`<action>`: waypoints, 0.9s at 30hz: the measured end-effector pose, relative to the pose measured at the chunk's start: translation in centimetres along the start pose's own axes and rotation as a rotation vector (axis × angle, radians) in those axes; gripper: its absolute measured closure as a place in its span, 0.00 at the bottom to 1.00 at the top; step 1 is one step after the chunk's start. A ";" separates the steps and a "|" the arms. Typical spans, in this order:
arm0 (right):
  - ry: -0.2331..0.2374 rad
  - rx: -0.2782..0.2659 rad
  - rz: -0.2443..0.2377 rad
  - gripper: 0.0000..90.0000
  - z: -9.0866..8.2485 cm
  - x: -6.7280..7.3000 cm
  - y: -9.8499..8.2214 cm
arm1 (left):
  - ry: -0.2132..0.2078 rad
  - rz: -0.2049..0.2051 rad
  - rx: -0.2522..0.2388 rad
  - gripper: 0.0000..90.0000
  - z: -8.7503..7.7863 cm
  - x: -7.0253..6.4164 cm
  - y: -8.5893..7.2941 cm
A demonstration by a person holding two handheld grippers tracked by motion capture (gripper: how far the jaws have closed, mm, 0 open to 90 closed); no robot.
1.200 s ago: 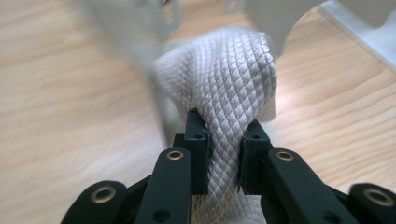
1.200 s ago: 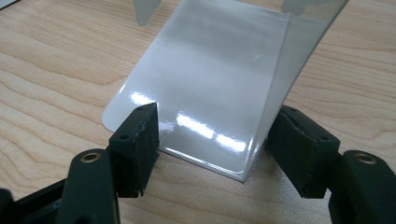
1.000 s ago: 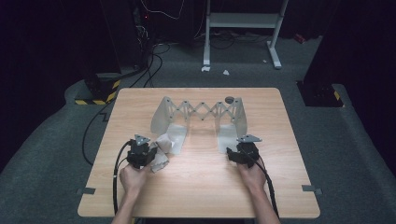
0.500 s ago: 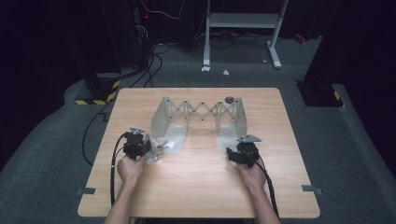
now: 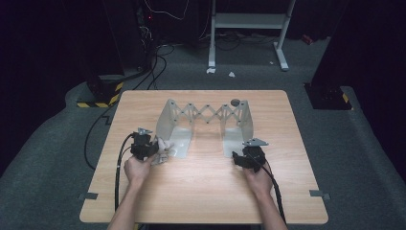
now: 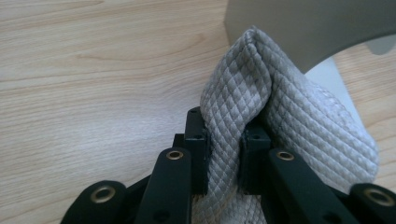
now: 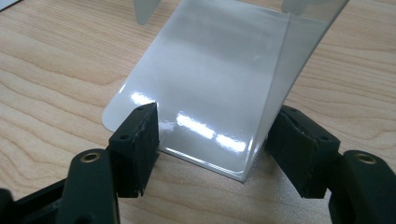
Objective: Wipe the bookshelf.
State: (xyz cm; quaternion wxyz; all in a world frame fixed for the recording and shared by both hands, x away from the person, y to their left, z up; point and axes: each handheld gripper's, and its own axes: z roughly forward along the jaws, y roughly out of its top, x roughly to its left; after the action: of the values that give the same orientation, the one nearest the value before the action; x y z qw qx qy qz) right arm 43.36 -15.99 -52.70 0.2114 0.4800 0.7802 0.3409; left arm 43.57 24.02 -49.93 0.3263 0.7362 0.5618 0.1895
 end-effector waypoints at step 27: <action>-0.001 0.000 0.000 0.38 0.0 0.0 0.0 | -0.060 0.011 -0.118 0.85 -4.6 -0.3 2.9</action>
State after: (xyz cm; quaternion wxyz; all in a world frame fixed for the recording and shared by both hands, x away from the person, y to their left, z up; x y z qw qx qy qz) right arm 43.38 -15.97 -52.70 0.2118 0.4804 0.7799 0.3407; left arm 42.56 24.56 -44.58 0.3848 0.7243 0.5354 0.2018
